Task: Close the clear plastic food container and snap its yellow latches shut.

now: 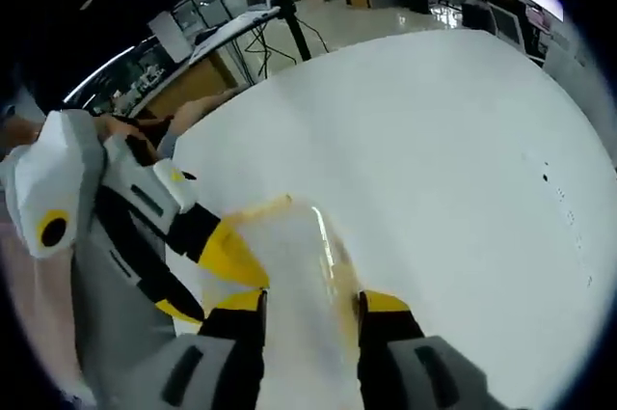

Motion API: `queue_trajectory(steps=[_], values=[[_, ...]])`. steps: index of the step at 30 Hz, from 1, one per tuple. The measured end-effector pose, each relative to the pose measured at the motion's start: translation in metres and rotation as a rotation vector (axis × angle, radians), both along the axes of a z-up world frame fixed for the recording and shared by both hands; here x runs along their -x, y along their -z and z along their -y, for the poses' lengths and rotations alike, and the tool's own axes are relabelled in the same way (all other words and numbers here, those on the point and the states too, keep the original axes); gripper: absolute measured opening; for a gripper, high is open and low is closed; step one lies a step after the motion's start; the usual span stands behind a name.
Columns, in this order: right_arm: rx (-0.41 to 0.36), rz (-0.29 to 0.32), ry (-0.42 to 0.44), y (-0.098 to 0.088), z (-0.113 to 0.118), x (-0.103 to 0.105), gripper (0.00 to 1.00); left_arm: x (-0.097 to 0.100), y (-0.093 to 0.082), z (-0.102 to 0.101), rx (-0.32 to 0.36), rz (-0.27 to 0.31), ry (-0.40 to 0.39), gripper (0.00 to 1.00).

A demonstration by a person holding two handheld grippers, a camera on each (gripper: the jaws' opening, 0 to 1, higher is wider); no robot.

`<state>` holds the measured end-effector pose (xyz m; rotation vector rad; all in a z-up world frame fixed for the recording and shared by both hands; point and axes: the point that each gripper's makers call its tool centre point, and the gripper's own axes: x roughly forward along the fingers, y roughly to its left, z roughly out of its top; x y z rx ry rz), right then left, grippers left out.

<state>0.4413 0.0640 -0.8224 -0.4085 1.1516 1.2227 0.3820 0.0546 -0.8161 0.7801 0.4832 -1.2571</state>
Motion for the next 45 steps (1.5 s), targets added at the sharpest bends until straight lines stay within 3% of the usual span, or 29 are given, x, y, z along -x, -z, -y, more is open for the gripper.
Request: queue_trajectory(steps=[1, 9, 16, 19, 23, 28, 29, 30, 38, 45], values=[[0.002, -0.009, 0.002, 0.0, 0.0, 0.0, 0.36, 0.002, 0.002, -0.002, -0.003, -0.02, -0.023, 0.44], [0.036, -0.066, -0.022, 0.002, -0.001, 0.002, 0.36, 0.0, 0.001, -0.002, 0.008, -0.007, -0.045, 0.44], [0.053, -0.071, -0.017, 0.004, 0.0, 0.003, 0.34, -0.003, 0.002, -0.002, -0.013, -0.052, -0.085, 0.42], [0.053, -0.111, -0.018, 0.008, 0.001, 0.004, 0.32, -0.003, 0.002, -0.003, -0.005, -0.064, -0.096, 0.42], [0.047, -0.132, -0.04, 0.008, 0.0, 0.005, 0.32, -0.003, 0.003, -0.002, -0.021, -0.046, -0.101, 0.41], [0.04, -0.12, -0.044, 0.007, 0.0, 0.007, 0.32, -0.002, 0.006, -0.001, -0.027, 0.033, -0.105, 0.39], [0.038, -0.12, -0.07, 0.009, 0.001, 0.009, 0.32, -0.007, 0.011, -0.001, -0.061, 0.122, -0.091, 0.39], [0.042, -0.122, -0.05, 0.01, 0.001, 0.009, 0.32, -0.005, 0.013, -0.001, -0.047, 0.1, -0.122, 0.39], [0.023, -0.094, -0.068, 0.007, -0.001, 0.008, 0.34, -0.001, 0.012, 0.001, -0.058, 0.095, -0.121, 0.41], [-0.018, -0.033, -0.042, 0.003, -0.003, 0.008, 0.36, 0.0, 0.008, 0.004, -0.052, 0.074, -0.128, 0.43]])
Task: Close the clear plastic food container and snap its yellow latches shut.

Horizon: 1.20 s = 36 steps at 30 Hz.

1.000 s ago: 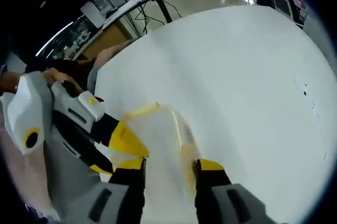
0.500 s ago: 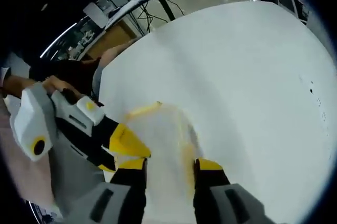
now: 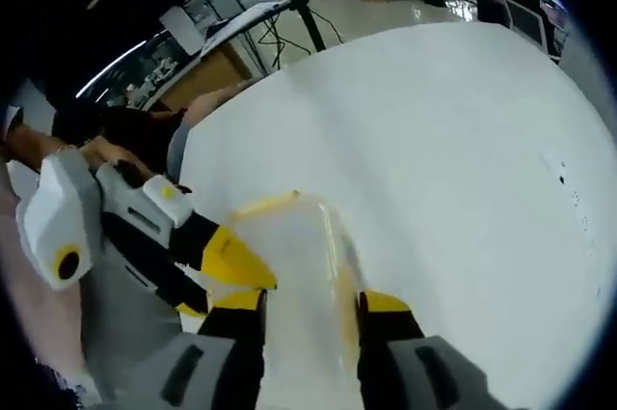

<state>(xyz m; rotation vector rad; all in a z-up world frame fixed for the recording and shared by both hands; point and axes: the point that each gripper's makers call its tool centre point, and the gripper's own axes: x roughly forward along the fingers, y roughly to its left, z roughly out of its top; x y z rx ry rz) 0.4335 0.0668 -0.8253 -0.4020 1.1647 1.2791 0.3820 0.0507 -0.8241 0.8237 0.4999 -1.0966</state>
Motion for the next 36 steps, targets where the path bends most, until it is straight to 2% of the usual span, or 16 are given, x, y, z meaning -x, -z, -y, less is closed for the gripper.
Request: queue_trajectory(steps=[2, 6, 9, 13, 17, 18, 19, 24, 26, 29, 31, 33, 36], values=[[0.001, 0.024, -0.003, -0.002, -0.001, 0.001, 0.36, 0.001, -0.002, 0.001, 0.027, -0.022, -0.017, 0.44], [0.013, 0.052, -0.003, -0.004, -0.004, 0.002, 0.37, 0.003, -0.004, 0.001, 0.037, -0.034, -0.036, 0.45], [0.008, 0.098, 0.017, -0.005, -0.005, -0.001, 0.41, 0.005, -0.009, -0.002, 0.091, -0.096, -0.076, 0.45], [-0.056, 0.119, 0.138, -0.013, -0.009, -0.005, 0.45, 0.003, -0.021, -0.008, 0.164, -0.132, -0.139, 0.44], [-0.077, 0.127, 0.204, -0.02, -0.006, -0.003, 0.48, 0.005, -0.033, -0.009, 0.28, -0.229, -0.232, 0.46], [-0.082, 0.135, 0.245, -0.021, -0.004, -0.005, 0.46, 0.002, -0.036, -0.011, 0.295, -0.232, -0.262, 0.44], [-0.081, 0.137, 0.252, -0.021, -0.003, -0.005, 0.46, 0.001, -0.038, -0.013, 0.302, -0.231, -0.26, 0.43], [-0.061, 0.161, 0.309, -0.022, 0.015, -0.003, 0.47, -0.003, -0.04, -0.021, 0.305, -0.238, -0.294, 0.44], [-0.058, 0.176, 0.372, -0.025, 0.023, -0.006, 0.47, -0.007, -0.04, -0.029, 0.312, -0.245, -0.335, 0.44], [-0.089, 0.24, 0.462, -0.033, 0.037, -0.009, 0.47, -0.014, -0.039, -0.039, 0.336, -0.261, -0.407, 0.45], [-0.071, 0.216, 0.486, -0.032, 0.048, 0.002, 0.48, -0.018, -0.038, -0.047, 0.351, -0.271, -0.449, 0.45], [-0.068, 0.216, 0.499, -0.031, 0.055, 0.008, 0.48, -0.021, -0.036, -0.054, 0.358, -0.286, -0.485, 0.45], [-0.072, 0.176, 0.568, -0.027, 0.066, 0.02, 0.48, -0.025, -0.031, -0.064, 0.385, -0.327, -0.546, 0.46]])
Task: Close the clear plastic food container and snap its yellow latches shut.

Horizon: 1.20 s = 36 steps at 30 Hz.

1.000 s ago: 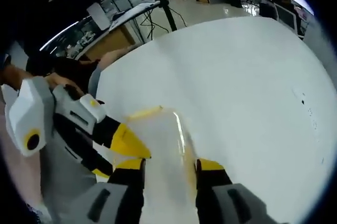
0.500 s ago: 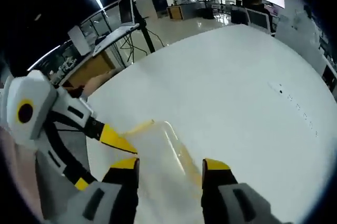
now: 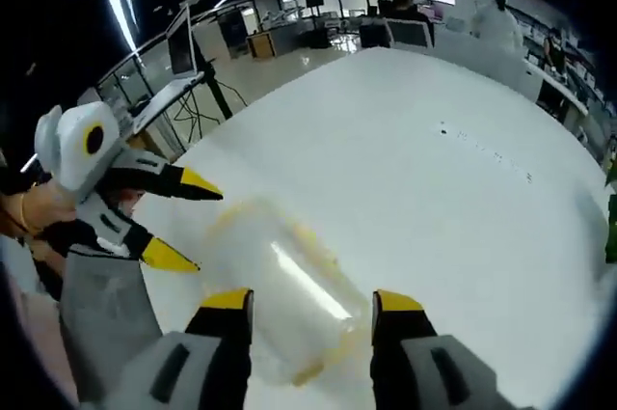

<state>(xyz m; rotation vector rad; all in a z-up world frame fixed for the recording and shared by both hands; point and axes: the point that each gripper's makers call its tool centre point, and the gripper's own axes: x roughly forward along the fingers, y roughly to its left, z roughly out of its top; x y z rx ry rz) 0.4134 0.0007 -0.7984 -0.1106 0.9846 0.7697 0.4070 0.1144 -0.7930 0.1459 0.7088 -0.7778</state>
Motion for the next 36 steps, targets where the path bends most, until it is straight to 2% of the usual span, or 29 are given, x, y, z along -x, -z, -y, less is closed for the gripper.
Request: queue_trajectory(steps=[6, 12, 16, 18, 22, 25, 31, 36], values=[[-0.014, -0.027, 0.068, 0.012, 0.012, 0.012, 0.46, -0.003, 0.012, -0.01, 0.04, -0.069, -0.061, 0.45], [-0.044, -0.071, 0.121, 0.021, 0.011, 0.022, 0.44, -0.004, 0.022, -0.012, 0.031, -0.097, -0.079, 0.45], [-0.047, -0.085, 0.141, 0.028, 0.012, 0.024, 0.42, -0.009, 0.023, -0.012, 0.061, -0.114, -0.107, 0.46], [-0.074, -0.105, 0.169, 0.027, 0.009, 0.024, 0.42, -0.011, 0.024, -0.013, 0.072, -0.125, -0.124, 0.47], [-0.072, -0.101, 0.169, 0.027, 0.009, 0.023, 0.42, -0.01, 0.025, -0.011, 0.098, -0.146, -0.133, 0.43], [-0.091, -0.123, 0.186, 0.028, 0.006, 0.023, 0.41, -0.01, 0.024, -0.007, 0.135, -0.165, -0.15, 0.35], [-0.086, -0.118, 0.184, 0.027, 0.002, 0.022, 0.41, -0.01, 0.024, -0.011, 0.123, -0.163, -0.178, 0.35], [-0.081, -0.126, 0.165, 0.028, 0.0, 0.021, 0.4, -0.009, 0.025, -0.014, 0.15, -0.216, -0.212, 0.32]])
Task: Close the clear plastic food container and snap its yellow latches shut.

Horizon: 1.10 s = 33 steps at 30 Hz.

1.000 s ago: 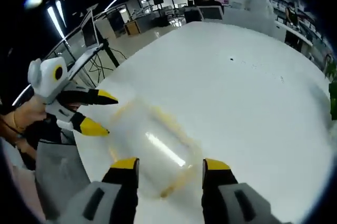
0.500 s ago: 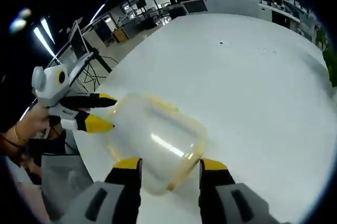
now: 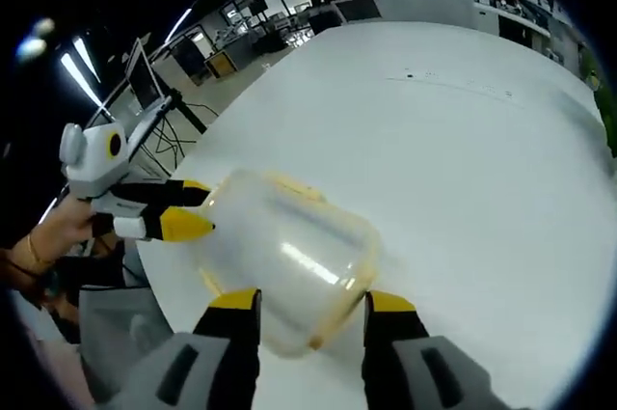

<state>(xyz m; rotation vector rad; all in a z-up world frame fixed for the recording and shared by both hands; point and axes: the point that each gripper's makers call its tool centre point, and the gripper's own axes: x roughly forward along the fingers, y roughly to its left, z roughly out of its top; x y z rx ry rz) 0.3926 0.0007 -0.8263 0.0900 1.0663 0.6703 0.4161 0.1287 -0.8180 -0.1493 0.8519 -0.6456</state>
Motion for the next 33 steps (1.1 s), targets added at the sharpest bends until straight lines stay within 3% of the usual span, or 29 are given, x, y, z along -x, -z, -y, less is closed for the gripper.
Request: queue_trajectory(steps=[4, 10, 11, 12, 14, 17, 22, 33], values=[[0.016, -0.013, -0.003, 0.0, -0.001, 0.0, 0.39, -0.001, 0.001, -0.002, 0.035, -0.033, -0.057, 0.26], [0.015, -0.039, -0.008, 0.001, -0.002, 0.0, 0.38, -0.003, 0.002, -0.001, 0.071, -0.032, -0.104, 0.23], [-0.019, -0.058, 0.013, 0.002, -0.008, -0.001, 0.4, 0.012, 0.004, 0.005, 0.144, -0.147, -0.136, 0.22], [-0.031, -0.072, 0.044, 0.002, -0.008, -0.001, 0.4, 0.004, 0.008, -0.002, 0.103, -0.081, -0.113, 0.21], [-0.009, -0.031, 0.034, 0.001, -0.005, 0.001, 0.41, 0.001, 0.007, 0.0, 0.067, -0.053, -0.105, 0.22], [-0.022, -0.034, 0.035, 0.0, -0.005, 0.001, 0.41, 0.0, 0.007, -0.002, 0.095, -0.045, -0.129, 0.22], [-0.01, -0.05, 0.03, 0.001, -0.004, 0.001, 0.42, -0.002, 0.006, 0.0, 0.061, -0.024, -0.112, 0.24], [-0.021, -0.023, 0.026, 0.003, -0.005, -0.004, 0.42, -0.005, 0.003, -0.004, 0.047, 0.016, -0.146, 0.24]])
